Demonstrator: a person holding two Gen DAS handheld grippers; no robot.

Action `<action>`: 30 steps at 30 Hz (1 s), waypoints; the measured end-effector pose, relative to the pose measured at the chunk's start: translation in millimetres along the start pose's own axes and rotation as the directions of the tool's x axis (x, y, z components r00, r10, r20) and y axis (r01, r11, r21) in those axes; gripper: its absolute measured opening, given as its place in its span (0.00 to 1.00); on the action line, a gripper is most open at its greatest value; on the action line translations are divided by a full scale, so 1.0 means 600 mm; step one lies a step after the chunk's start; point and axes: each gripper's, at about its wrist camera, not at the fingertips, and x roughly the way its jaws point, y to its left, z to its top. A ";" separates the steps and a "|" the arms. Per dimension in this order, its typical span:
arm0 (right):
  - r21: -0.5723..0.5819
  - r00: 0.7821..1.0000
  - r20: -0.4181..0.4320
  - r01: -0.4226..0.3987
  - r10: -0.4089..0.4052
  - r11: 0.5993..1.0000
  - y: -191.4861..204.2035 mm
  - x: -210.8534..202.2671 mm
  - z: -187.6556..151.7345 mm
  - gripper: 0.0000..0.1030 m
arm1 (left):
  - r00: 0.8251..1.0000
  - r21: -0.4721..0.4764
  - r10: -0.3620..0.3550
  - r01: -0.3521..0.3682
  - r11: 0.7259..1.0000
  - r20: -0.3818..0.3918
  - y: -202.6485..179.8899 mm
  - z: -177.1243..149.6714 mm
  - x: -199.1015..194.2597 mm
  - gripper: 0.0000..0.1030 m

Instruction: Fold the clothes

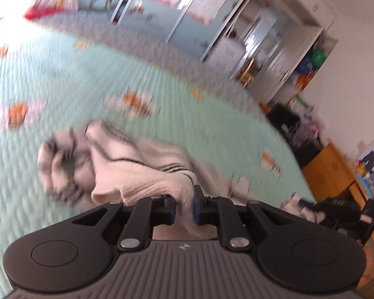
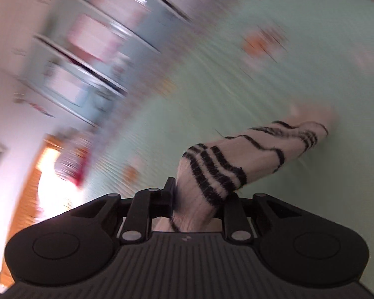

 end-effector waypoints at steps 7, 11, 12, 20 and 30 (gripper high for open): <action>0.125 0.986 -0.164 -0.011 0.032 0.992 -0.085 -0.032 -0.105 0.36 | 0.999 -0.037 0.051 -0.051 0.998 0.008 0.050 -0.004 -0.018 0.13; 0.081 0.969 -0.195 -0.136 0.149 0.987 -0.045 -0.082 -0.100 0.45 | 0.992 -0.083 0.080 -0.073 0.994 0.096 0.066 0.019 -0.058 0.13; 0.062 0.967 -0.186 -0.167 0.176 0.984 -0.029 -0.090 -0.095 0.46 | 0.989 -0.094 0.089 -0.078 0.992 0.118 0.070 0.025 -0.068 0.13; -0.259 0.991 -0.098 -0.112 0.089 0.959 0.064 -0.036 -0.082 0.64 | 0.962 -0.138 0.208 -0.185 0.973 0.179 0.108 0.033 -0.115 0.10; -0.768 0.998 -0.053 -0.028 -0.020 0.640 0.217 0.053 -0.235 0.65 | 0.995 -0.038 0.082 -0.084 0.996 -0.051 0.082 -0.024 -0.033 0.11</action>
